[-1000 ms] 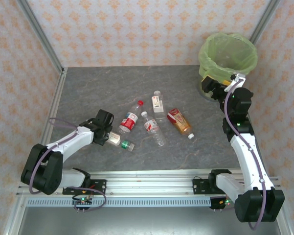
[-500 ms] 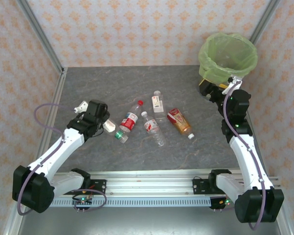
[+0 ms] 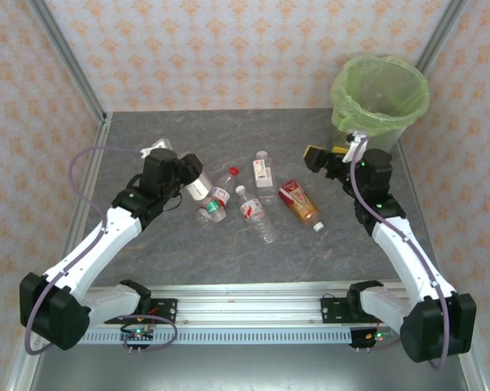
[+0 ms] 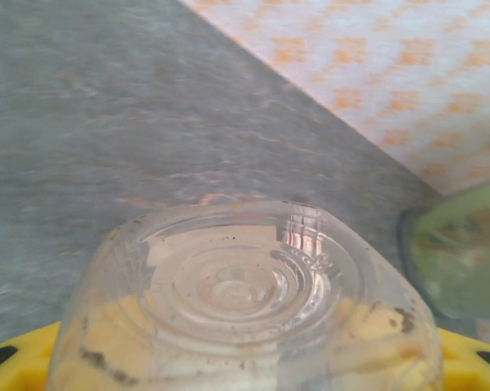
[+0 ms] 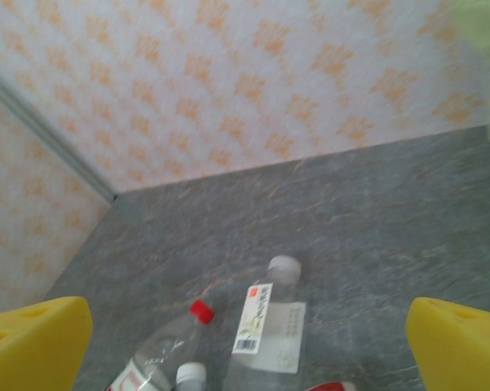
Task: Put the plastic bottles in the bin
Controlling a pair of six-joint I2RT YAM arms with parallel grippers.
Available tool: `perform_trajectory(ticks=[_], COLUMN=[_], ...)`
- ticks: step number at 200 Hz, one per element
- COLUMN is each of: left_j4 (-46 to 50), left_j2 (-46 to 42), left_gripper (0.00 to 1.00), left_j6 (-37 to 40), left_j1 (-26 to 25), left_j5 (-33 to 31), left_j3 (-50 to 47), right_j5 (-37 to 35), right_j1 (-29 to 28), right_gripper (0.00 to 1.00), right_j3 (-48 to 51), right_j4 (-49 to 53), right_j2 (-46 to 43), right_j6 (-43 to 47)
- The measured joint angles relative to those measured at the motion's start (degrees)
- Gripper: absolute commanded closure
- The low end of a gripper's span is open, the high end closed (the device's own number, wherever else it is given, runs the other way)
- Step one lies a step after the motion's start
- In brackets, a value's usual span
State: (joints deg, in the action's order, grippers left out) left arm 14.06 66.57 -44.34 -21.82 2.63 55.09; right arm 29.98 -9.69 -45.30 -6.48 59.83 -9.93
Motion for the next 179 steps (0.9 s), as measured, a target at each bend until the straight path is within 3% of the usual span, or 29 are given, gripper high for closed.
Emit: perform_trajectory(ticks=[46, 124, 163, 179], left_j4=[-4.9, -13.3, -13.7, -14.6], left_j2=[6.9, 14.8, 15.6, 15.6], left_gripper=[0.57, 0.58, 0.58, 0.58], left_j6=[2.9, 1.8, 2.1, 2.1], left_j1=[-4.8, -5.9, -6.9, -7.1], left_j5=[4.2, 15.0, 16.9, 17.2], left_j3=[7.5, 10.8, 12.4, 12.4], right_j5=[1.9, 14.0, 14.4, 13.1], right_j1=[-8.4, -20.5, -24.7, -25.0], right_gripper=[0.01, 0.01, 0.0, 0.05], right_j3=[0.0, -6.9, -9.1, -9.1], right_j4=[0.0, -3.9, -5.5, -5.9], right_j2=[4.1, 16.2, 19.6, 19.6], right_j6=[2.3, 1.4, 0.4, 0.0])
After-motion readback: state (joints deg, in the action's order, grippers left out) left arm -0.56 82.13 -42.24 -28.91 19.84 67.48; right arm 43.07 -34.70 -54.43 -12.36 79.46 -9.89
